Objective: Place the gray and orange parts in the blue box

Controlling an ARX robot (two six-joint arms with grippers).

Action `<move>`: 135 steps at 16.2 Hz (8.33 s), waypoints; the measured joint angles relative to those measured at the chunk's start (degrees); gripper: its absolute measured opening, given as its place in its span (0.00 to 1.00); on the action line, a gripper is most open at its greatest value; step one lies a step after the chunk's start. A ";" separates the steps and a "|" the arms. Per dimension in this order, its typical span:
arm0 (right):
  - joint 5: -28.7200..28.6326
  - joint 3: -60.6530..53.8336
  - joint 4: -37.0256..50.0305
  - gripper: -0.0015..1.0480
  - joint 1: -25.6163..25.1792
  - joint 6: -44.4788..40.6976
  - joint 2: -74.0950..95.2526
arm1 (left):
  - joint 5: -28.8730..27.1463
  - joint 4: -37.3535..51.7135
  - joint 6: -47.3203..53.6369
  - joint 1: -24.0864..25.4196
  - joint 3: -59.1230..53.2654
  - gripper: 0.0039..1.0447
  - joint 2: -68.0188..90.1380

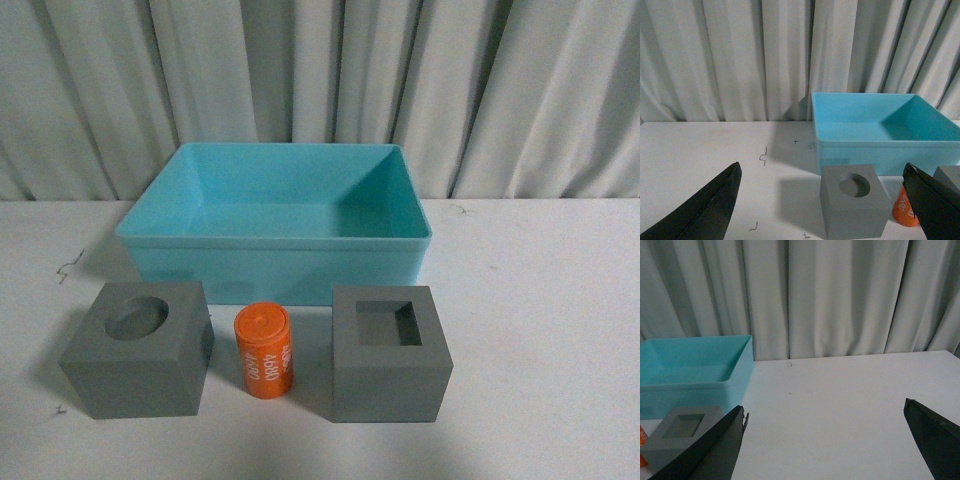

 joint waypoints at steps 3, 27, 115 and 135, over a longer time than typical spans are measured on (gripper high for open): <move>-0.02 0.00 0.00 0.94 0.00 0.00 -0.02 | 0.00 0.00 -0.02 0.00 0.00 0.94 0.00; -5.62 38.56 19.56 0.94 14.38 -0.83 92.17 | 0.00 -0.04 0.00 0.00 0.00 0.94 0.00; 0.11 -0.02 26.40 0.02 -0.26 0.02 26.29 | 0.00 -0.02 0.00 0.02 0.00 0.94 0.00; 0.00 0.00 0.00 0.17 -0.26 -0.02 -0.04 | 0.00 0.00 0.00 0.02 0.00 0.94 0.00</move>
